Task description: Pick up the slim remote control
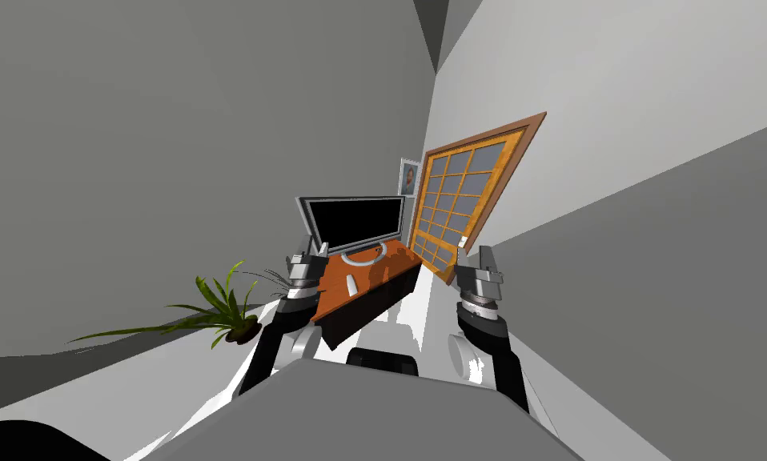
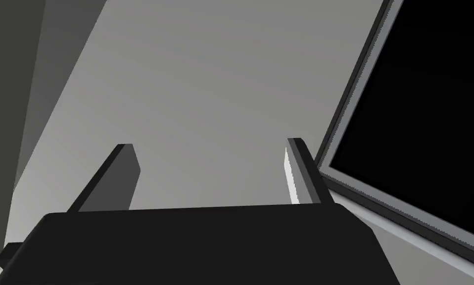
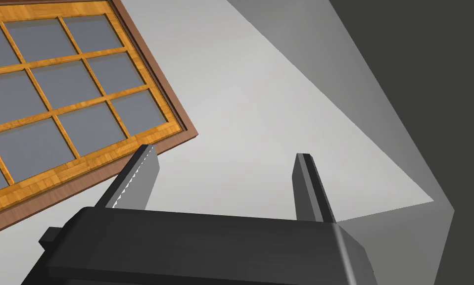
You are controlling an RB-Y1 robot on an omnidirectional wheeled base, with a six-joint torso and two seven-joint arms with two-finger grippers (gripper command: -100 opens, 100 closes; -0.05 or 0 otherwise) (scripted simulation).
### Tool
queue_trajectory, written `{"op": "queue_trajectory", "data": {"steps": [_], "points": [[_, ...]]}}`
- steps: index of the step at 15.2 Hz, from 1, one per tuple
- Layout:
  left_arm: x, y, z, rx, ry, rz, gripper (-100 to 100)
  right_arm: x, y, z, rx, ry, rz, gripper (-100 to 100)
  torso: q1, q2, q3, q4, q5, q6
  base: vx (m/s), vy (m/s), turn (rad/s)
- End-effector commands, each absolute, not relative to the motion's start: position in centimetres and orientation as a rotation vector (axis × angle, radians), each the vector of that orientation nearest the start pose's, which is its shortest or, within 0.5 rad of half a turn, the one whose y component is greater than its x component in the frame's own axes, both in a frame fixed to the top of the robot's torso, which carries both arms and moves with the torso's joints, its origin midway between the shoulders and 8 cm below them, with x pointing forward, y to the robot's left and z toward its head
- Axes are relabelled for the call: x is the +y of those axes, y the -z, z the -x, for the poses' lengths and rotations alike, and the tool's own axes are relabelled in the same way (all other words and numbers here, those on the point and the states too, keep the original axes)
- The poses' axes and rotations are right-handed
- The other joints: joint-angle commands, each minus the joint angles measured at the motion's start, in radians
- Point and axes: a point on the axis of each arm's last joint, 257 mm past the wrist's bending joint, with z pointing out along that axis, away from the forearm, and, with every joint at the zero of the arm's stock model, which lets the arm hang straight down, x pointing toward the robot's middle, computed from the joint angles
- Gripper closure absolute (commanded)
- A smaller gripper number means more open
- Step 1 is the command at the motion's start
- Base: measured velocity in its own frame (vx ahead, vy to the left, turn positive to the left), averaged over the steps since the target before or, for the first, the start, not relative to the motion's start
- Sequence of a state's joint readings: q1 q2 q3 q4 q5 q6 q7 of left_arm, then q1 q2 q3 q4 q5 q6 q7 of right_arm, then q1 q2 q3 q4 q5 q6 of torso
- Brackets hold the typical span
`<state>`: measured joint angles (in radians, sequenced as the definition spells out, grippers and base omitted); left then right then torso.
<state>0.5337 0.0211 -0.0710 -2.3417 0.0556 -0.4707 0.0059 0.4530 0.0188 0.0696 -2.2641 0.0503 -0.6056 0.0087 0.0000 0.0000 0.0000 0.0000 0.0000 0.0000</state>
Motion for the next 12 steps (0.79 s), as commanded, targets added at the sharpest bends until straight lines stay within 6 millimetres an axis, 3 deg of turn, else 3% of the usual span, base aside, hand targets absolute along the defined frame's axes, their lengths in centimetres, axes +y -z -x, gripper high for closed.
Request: {"op": "queue_trajectory", "data": {"steps": [1, 5, 10, 12], "points": [[26.1, -2.8, -34.1, 0.633, 1.398, 0.687, -100, -24.4, -5.1, -33.4, 0.536, -1.378, -0.537, 0, 0.0, 0.0, 0.0, 0.0, 0.0, 0.0, 0.004, 0.0, -0.032], [26.1, 0.7, -36.4, 0.783, 1.341, 0.716, -100, -24.4, -5.1, -33.4, 0.536, -1.378, -0.537, 0, 0.001, -0.002, -0.001, 0.0, 0.0, 0.0, 0.021, 0.009, -0.11], [26.6, 3.6, -37.9, 0.878, 1.289, 0.752, -100, -24.4, -5.1, -33.4, 0.536, -1.378, -0.537, 0, 0.001, -0.002, -0.001, -0.001, 0.0, 0.0, 0.027, 0.013, -0.085], [27.5, 6.8, -39.4, 0.973, 1.226, 0.789, -100, -24.4, -5.1, -33.4, 0.536, -1.378, -0.537, 0, 0.001, -0.002, -0.001, -0.001, 0.0, 0.0, 0.033, 0.016, -0.169]]}}
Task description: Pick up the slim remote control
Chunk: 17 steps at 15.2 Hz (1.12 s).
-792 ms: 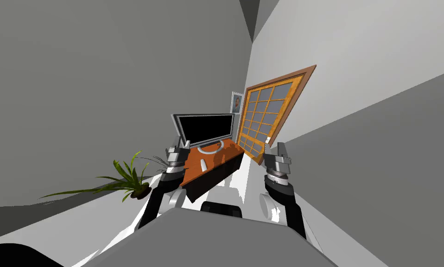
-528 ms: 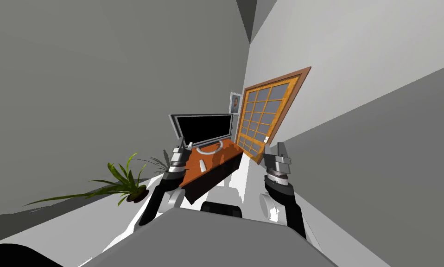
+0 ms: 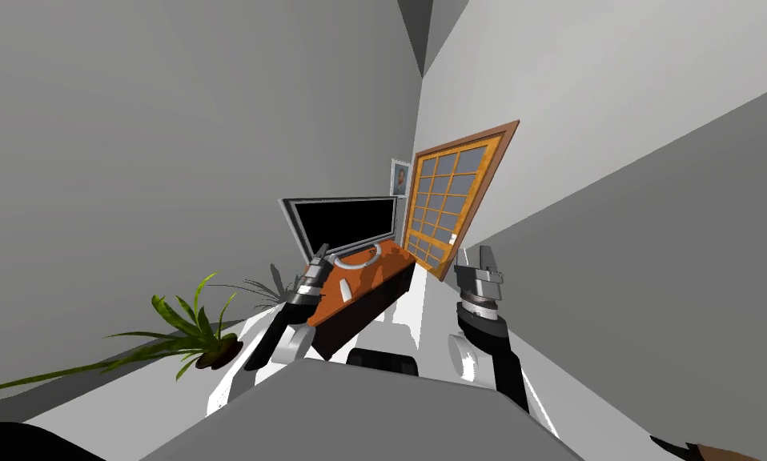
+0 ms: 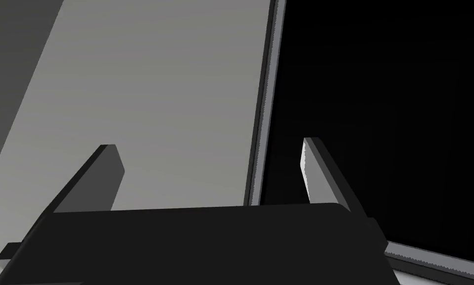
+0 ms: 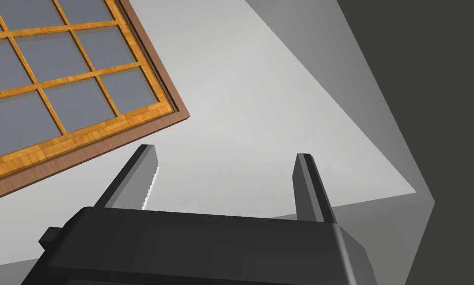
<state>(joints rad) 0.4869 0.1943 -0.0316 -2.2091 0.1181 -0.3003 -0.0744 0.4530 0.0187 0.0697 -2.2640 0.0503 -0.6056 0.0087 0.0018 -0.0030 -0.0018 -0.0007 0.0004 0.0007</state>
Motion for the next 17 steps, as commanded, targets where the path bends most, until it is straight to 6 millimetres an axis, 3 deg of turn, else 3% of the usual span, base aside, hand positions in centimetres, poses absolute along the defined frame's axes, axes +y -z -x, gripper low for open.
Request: {"op": "queue_trajectory", "data": {"steps": [1, 2, 3, 8, 10, 11, 12, 13, 15, 16, 17], "points": [[27.6, 7.1, -39.5, 0.983, 1.221, 0.799, -100, -24.4, -5.1, -33.4, 0.536, -1.378, -0.537, 0, 0.0, 0.0, 0.0, 0.0, 0.0, 0.0, 0.04, 0.02, -0.14], [28.2, 8.9, -40.2, 1.034, 1.184, 0.821, -100, -24.4, -5.1, -33.4, 0.536, -1.378, -0.537, 0, 0.0, 0.0, 0.0, 0.0, 0.0, 0.0, 0.039, 0.022, -0.113], [28.2, 9.0, -40.2, 1.038, 1.181, 0.825, -100, -24.4, -5.1, -33.4, 0.536, -1.378, -0.537, 0, 0.0, 0.0, 0.0, 0.0, 0.0, 0.0, 0.033, 0.018, -0.104], [30.6, 15.0, -42.0, 1.2, 1.049, 0.902, -100, -24.4, -5.1, -33.4, 0.536, -1.378, -0.537, 0, 0.0, 0.0, 0.0, 0.0, 0.0, 0.0, 0.032, 0.018, -0.138], [30.7, 15.5, -42.0, 1.213, 1.041, 0.913, -100, -24.4, -5.1, -33.4, 0.536, -1.378, -0.537, 0, 0.0, 0.0, 0.0, 0.0, 0.0, 0.0, 0.027, 0.02, -0.083], [31.7, 17.7, -42.4, 1.266, 0.992, 0.94, -100, -24.4, -5.1, -33.4, 0.536, -1.378, -0.537, 0, 0.0, 0.0, 0.0, 0.0, 0.0, -0.001, 0.025, 0.015, -0.121], [31.7, 17.9, -42.4, 1.273, 0.989, 0.945, -100, -24.4, -5.1, -33.4, 0.536, -1.378, -0.537, 0, 0.0, 0.0, 0.0, 0.0, 0.0, 0.0, 0.028, 0.017, -0.125], [32.7, 19.7, -42.6, 1.317, 0.943, 0.964, -100, -24.4, -5.1, -33.4, 0.536, -1.378, -0.537, 0, 0.0, 0.0, 0.0, 0.0, 0.0, 0.0, 0.033, 0.017, -0.166], [32.8, 20.2, -42.7, 1.333, 0.934, 0.978, -100, -24.4, -5.1, -33.4, 0.536, -1.378, -0.537, 0, 0.0, 0.0, 0.0, 0.0, 0.0, 0.0, 0.029, 0.022, -0.107], [33.9, 22.3, -42.8, 1.383, 0.883, 1.003, -100, -24.4, -5.1, -33.4, 0.536, -1.378, -0.537, 0, 0.0, 0.0, 0.0, 0.0, 0.0, -0.001, 0.027, 0.019, -0.13], [34.0, 22.7, -42.7, 1.393, 0.877, 1.012, -100, -24.4, -5.1, -33.4, 0.536, -1.378, -0.537, 0, 0.0, 0.0, 0.0, 0.0, 0.0, 0.0, 0.027, 0.02, -0.137]]}}
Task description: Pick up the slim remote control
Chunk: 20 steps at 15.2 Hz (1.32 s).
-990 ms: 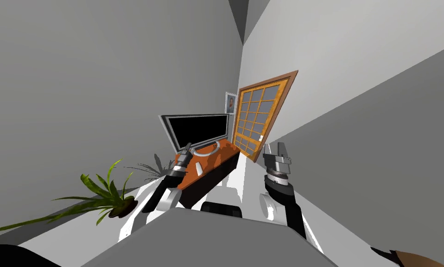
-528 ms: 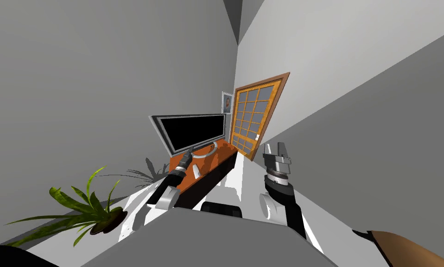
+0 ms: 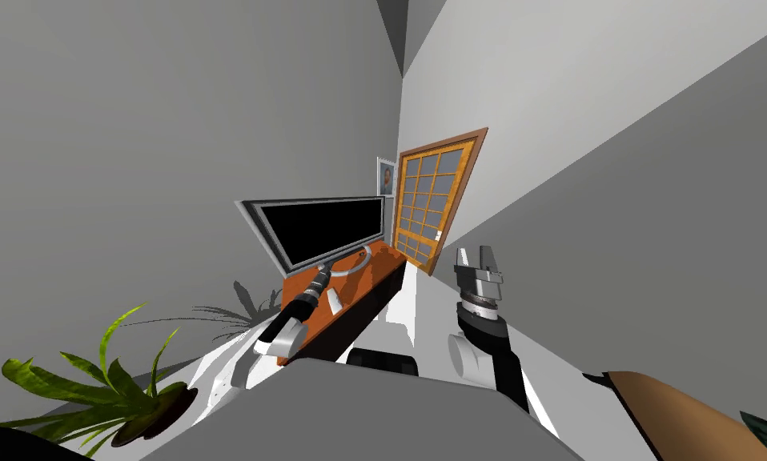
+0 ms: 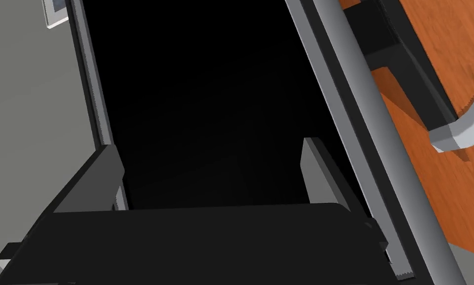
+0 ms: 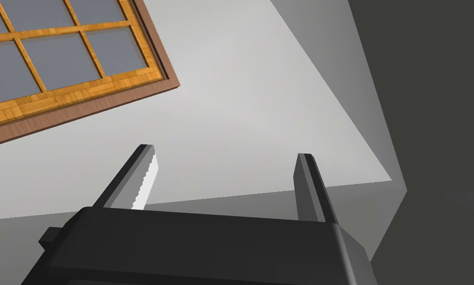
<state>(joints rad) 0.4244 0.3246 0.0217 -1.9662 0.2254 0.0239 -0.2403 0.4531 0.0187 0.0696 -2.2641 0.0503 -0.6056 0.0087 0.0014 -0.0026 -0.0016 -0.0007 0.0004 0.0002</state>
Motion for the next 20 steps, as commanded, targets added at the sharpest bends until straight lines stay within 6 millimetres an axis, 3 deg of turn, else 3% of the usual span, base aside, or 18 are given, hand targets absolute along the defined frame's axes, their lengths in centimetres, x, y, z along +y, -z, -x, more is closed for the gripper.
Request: {"op": "queue_trajectory", "data": {"steps": [1, 3, 4, 6, 7, 9, 10, 12, 13, 15, 16, 18, 19, 20], "points": [[35.0, 24.0, -42.8, 1.432, 0.834, 1.025, -100, -24.4, -5.1, -33.4, 0.536, -1.378, -0.537, 0, 0.0, 0.0, 0.0, 0.0, 0.0, 0.0, 0.032, 0.022, -0.195], [35.2, 25.1, -42.7, 1.453, 0.819, 1.047, -100, -24.4, -5.1, -33.4, 0.536, -1.378, -0.537, 0, 0.001, -0.001, 0.0, 0.0, 0.0, 0.0, 0.03, 0.025, -0.092], [36.5, 27.0, -42.5, 1.499, 0.768, 1.07, -100, -24.4, -5.1, -33.4, 0.536, -1.378, -0.537, 0, 0.0, 0.0, 0.0, 0.0, 0.0, 0.0, 0.029, 0.017, -0.1], [36.5, 27.5, -42.4, 1.513, 0.759, 1.082, -100, -24.4, -5.1, -33.4, 0.536, -1.378, -0.537, 0, 0.0, 0.0, 0.0, 0.0, 0.0, 0.0, 0.027, 0.016, -0.093], [37.8, 29.5, -42.1, 1.561, 0.706, 1.108, -100, -24.4, -5.1, -33.4, 0.536, -1.378, -0.537, 0, 0.0, 0.0, 0.0, 0.0, 0.0, 0.0, 0.025, 0.018, -0.142], [37.8, 29.8, -42.0, 1.572, 0.699, 1.118, -100, -24.4, -5.1, -33.4, 0.536, -1.378, -0.537, 0, 0.0, 0.0, 0.0, 0.0, 0.0, 0.0, 0.025, 0.021, -0.109], [39.1, 31.7, -41.6, 1.619, 0.647, 1.144, -100, -24.4, -5.1, -33.4, 0.536, -1.378, -0.537, 0, 0.0, 0.0, 0.0, 0.0, 0.0, 0.0, 0.027, 0.015, -0.155], [39.2, 32.1, -41.5, 1.631, 0.639, 1.154, -100, -24.4, -5.1, -33.4, 0.536, -1.378, -0.537, 0, 0.0, 0.0, 0.0, 0.0, 0.0, 0.0, 0.026, 0.019, -0.094], [40.3, 33.9, -40.9, 1.68, 0.587, 1.182, -100, -24.4, -5.1, -33.4, 0.536, -1.378, -0.537, 0, 0.0, 0.0, 0.0, 0.0, 0.0, 0.0, 0.027, 0.016, -0.132], [40.5, 34.4, -40.7, 1.688, 0.58, 1.191, -100, -24.4, -5.1, -33.4, 0.536, -1.378, -0.537, 0, 0.0, 0.0, 0.0, 0.0, 0.0, 0.0, 0.025, 0.019, -0.1], [41.7, 36.2, -40.0, 1.734, 0.528, 1.22, -100, -24.4, -5.1, -33.4, 0.536, -1.378, -0.537, 0, 0.0, 0.0, 0.0, 0.0, 0.0, 0.0, 0.025, 0.023, -0.119], [41.8, 36.5, -39.8, 1.745, 0.521, 1.229, -100, -24.4, -5.1, -33.4, 0.536, -1.378, -0.537, 0, 0.0, 0.0, 0.0, 0.0, 0.0, 0.0, 0.023, 0.025, -0.1], [43.0, 38.3, -39.0, 1.791, 0.47, 1.259, -100, -24.4, -5.1, -33.4, 0.536, -1.378, -0.537, 0, 0.0, 0.0, 0.0, 0.0, 0.0, 0.0, 0.022, 0.021, -0.156], [43.0, 38.6, -38.8, 1.8, 0.464, 1.267, -100, -24.4, -5.1, -33.4, 0.536, -1.378, -0.537, 0, 0.0, 0.0, 0.0, 0.0, 0.0, 0.0, 0.025, 0.023, -0.158]]}}
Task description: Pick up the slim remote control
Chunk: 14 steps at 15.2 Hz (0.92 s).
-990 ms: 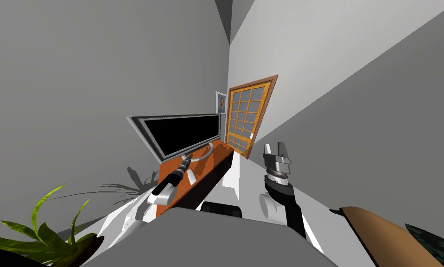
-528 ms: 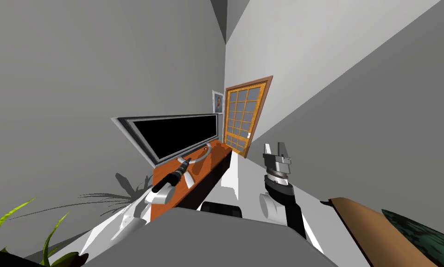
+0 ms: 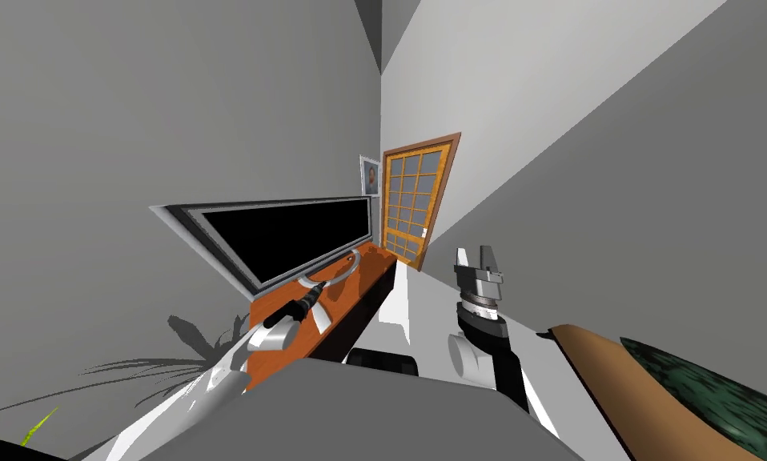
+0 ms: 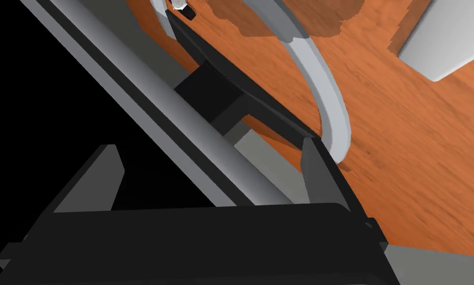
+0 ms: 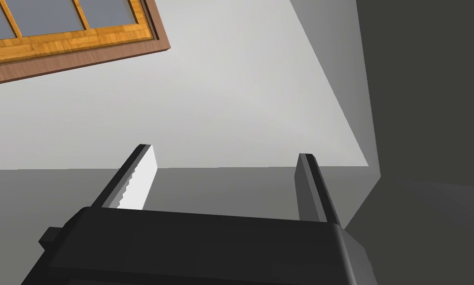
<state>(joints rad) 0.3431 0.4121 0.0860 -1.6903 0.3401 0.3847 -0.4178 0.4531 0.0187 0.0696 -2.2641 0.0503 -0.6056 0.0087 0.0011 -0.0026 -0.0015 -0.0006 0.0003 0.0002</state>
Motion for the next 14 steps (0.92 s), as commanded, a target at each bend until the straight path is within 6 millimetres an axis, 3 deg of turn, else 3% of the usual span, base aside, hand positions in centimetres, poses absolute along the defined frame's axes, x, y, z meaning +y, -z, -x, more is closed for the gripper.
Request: {"op": "queue_trajectory", "data": {"steps": [1, 8, 13, 14], "points": [[43.9, 39.5, -38.3, 1.834, 0.428, 1.282, -100, -24.4, -5.1, -33.4, 0.536, -1.378, -0.537, 0, 0.0, 0.0, 0.0, 0.0, 0.0, 0.0, 0.034, 0.028, -0.177], [47.1, 45.1, -34.0, 1.99, 0.27, 1.408, -100, -24.4, -5.1, -33.4, 0.536, -1.378, -0.537, 0, 0.0, -0.001, 0.0, 0.0, 0.0, 0.0, 0.031, 0.028, -0.142], [47.8, 47.0, -32.0, 2.057, 0.216, 1.462, -100, -24.4, -5.1, -33.4, 0.536, -1.378, -0.537, 0, 0.0, 0.0, 0.0, 0.0, 0.0, 0.0, 0.023, 0.024, -0.097], [48.4, 48.0, -30.8, 2.093, 0.182, 1.492, -100, -24.4, -5.1, -33.4, 0.536, -1.378, -0.537, 0, -0.001, 0.0, 0.0, 0.0, 0.0, 0.0, 0.019, 0.019, -0.119]]}}
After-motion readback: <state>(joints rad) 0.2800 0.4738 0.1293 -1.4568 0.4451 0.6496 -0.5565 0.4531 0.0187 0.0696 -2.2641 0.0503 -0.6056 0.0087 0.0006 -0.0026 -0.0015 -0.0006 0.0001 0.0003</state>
